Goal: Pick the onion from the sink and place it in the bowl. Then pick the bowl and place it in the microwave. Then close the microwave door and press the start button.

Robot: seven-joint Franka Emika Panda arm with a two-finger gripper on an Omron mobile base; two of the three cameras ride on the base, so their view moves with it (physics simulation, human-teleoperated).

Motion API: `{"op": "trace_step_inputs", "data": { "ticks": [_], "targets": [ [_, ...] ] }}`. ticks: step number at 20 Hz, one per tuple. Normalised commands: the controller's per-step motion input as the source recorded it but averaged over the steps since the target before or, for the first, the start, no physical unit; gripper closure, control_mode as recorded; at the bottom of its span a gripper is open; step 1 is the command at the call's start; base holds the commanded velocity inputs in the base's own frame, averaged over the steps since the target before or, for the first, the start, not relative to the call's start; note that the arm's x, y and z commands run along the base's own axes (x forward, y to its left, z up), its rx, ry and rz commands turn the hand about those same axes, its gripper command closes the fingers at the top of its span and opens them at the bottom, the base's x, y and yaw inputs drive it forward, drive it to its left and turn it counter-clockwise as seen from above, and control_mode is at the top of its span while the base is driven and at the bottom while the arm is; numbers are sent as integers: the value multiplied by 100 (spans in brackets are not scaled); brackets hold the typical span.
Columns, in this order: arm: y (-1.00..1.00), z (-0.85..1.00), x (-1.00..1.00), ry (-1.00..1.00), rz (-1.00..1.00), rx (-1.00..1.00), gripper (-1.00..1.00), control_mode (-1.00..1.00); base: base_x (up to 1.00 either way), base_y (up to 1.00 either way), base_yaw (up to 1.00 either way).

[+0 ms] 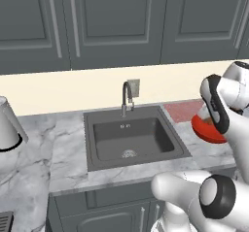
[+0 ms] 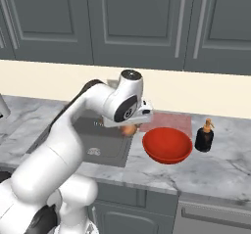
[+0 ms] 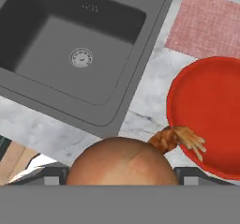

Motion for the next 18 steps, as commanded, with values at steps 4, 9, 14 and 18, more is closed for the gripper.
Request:
{"op": "trace_step_inputs", "data": {
  "ticks": [4, 9, 14, 18],
  "targets": [
    [-80, -9, 1, 0, 0, -16, 100, -100, 0, 0, 0],
    [-53, -15, 36, 5, 0, -14, 100, -100, 0, 0, 0],
    [-35, -37, 36, 15, 2, -7, 100, -100, 0, 0, 0],
    [-19, -58, 42, 17, 3, -2, 100, -100, 0, 0, 0]
  ]
}}
